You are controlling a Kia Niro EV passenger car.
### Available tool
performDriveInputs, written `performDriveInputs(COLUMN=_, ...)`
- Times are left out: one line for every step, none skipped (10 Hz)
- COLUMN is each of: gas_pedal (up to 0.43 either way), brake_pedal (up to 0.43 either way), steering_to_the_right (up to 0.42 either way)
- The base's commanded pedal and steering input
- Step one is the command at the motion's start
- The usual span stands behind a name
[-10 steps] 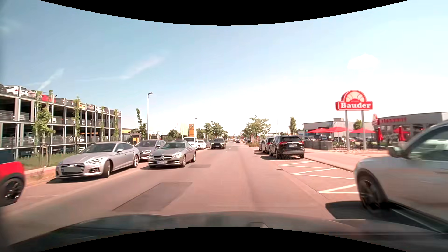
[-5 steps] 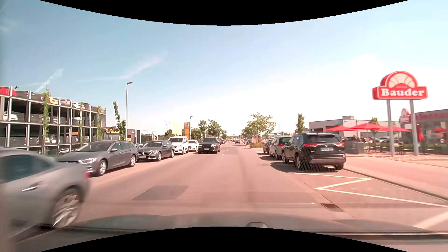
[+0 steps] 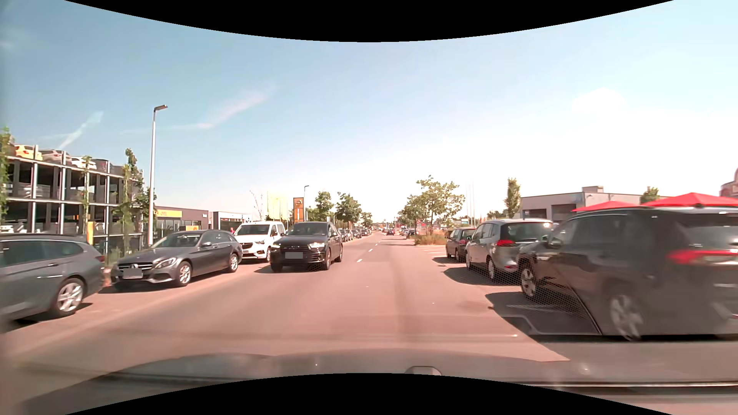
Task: Follow the waypoints while adhering to traffic rules and regulations
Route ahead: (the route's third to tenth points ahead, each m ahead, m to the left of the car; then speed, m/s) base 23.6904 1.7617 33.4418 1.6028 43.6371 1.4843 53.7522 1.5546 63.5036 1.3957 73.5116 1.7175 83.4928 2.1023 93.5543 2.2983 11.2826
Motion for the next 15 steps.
performDriveInputs(gas_pedal=0.0, brake_pedal=0.0, steering_to_the_right=-0.003)
performDriveInputs(gas_pedal=0.0, brake_pedal=0.0, steering_to_the_right=-0.003)
performDriveInputs(gas_pedal=0.0, brake_pedal=0.0, steering_to_the_right=-0.003)
performDriveInputs(gas_pedal=0.0, brake_pedal=0.0, steering_to_the_right=-0.003)
performDriveInputs(gas_pedal=0.0, brake_pedal=0.0, steering_to_the_right=-0.003)
performDriveInputs(gas_pedal=0.0, brake_pedal=0.0, steering_to_the_right=-0.003)
performDriveInputs(gas_pedal=0.0, brake_pedal=0.0, steering_to_the_right=-0.004)
performDriveInputs(gas_pedal=0.0, brake_pedal=0.0, steering_to_the_right=-0.005)
performDriveInputs(gas_pedal=0.0, brake_pedal=0.0, steering_to_the_right=-0.005)
performDriveInputs(gas_pedal=0.0, brake_pedal=0.0, steering_to_the_right=-0.005)
performDriveInputs(gas_pedal=0.0, brake_pedal=0.0, steering_to_the_right=-0.005)
performDriveInputs(gas_pedal=0.0, brake_pedal=0.0, steering_to_the_right=-0.005)
performDriveInputs(gas_pedal=0.0, brake_pedal=0.0, steering_to_the_right=-0.005)
performDriveInputs(gas_pedal=0.0, brake_pedal=0.0, steering_to_the_right=-0.005)
performDriveInputs(gas_pedal=0.0, brake_pedal=0.0, steering_to_the_right=-0.005)
